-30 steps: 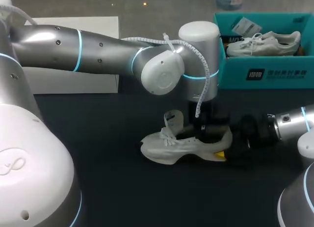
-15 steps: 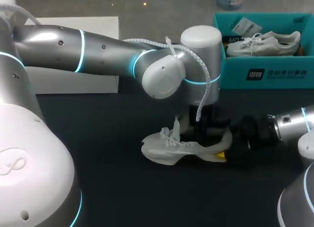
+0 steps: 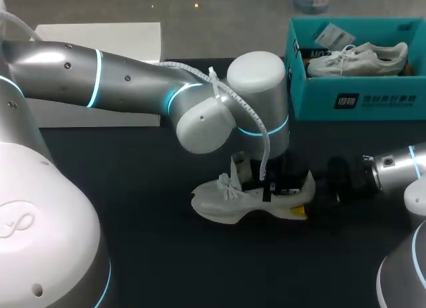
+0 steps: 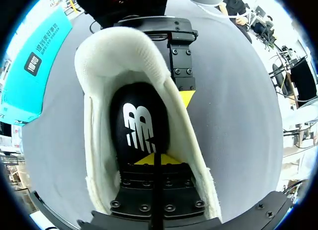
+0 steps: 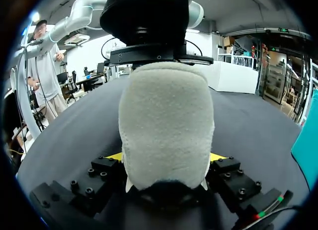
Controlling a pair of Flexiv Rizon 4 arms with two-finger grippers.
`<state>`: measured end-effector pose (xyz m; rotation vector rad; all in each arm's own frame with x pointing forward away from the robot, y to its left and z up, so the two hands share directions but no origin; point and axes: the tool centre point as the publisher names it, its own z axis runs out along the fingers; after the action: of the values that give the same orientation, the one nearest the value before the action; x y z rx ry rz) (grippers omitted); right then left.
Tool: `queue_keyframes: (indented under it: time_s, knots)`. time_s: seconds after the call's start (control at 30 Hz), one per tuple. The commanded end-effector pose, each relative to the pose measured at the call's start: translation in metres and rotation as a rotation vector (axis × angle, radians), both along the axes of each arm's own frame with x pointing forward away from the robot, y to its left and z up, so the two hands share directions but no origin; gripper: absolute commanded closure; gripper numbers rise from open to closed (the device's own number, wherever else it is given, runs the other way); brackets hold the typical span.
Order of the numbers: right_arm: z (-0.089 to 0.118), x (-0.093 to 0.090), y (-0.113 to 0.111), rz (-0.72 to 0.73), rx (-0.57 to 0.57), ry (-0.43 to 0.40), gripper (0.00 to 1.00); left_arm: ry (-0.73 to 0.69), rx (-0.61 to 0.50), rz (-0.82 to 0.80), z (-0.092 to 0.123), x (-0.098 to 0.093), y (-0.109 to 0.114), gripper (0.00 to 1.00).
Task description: Take the shoe out of the shoebox, open the shoe tongue, remove and reinsert the insole, then place the shoe into the shoebox
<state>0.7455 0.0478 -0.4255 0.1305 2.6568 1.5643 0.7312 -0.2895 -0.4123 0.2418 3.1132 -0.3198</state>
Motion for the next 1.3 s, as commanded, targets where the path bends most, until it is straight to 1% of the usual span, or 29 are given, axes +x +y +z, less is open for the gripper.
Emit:
queue_keyframes:
  time_s: [0.03, 0.13, 0.37, 0.5, 0.67, 0.8, 0.87, 1.0, 1.1, 1.3]
  knots:
    - [0.001, 0.001, 0.001, -0.001, -0.004, 0.000, 1.00, -0.069, -0.062, 0.027, -0.011, -0.001, 0.010, 1.00]
    - [0.001, 0.001, 0.001, -0.001, -0.004, 0.000, 1.00, -0.064, -0.059, 0.028, 0.001, 0.004, 0.009, 1.00]
    - [0.001, 0.001, 0.001, -0.001, -0.004, 0.000, 1.00, 0.025, -0.044, 0.018, 0.029, 0.010, 0.008, 1.00]
    - [0.001, 0.001, 0.001, -0.001, -0.004, 0.000, 1.00, 0.074, -0.040, 0.011, 0.036, 0.012, 0.008, 1.00]
    - [0.001, 0.001, 0.001, -0.001, -0.004, 0.000, 1.00, 0.168, -0.069, 0.009, 0.043, 0.011, 0.008, 1.00]
    - [0.001, 0.001, 0.001, -0.001, -0.004, 0.000, 1.00, 0.208, -0.057, -0.025, 0.043, 0.003, 0.008, 1.00]
    - [0.001, 0.001, 0.001, -0.001, -0.004, 0.000, 1.00, 0.246, -0.059, -0.026, 0.041, 0.001, 0.007, 1.00]
    - [0.001, 0.001, 0.001, -0.001, -0.004, 0.000, 1.00, 0.264, -0.071, -0.024, 0.043, 0.000, 0.007, 1.00]
    - [0.001, 0.001, 0.001, -0.001, -0.004, 0.000, 1.00, 0.263, -0.085, -0.018, 0.050, 0.003, 0.009, 1.00]
    - [0.001, 0.001, 0.001, -0.001, -0.004, 0.000, 1.00, 0.264, -0.132, -0.008, 0.071, 0.004, 0.018, 1.00]
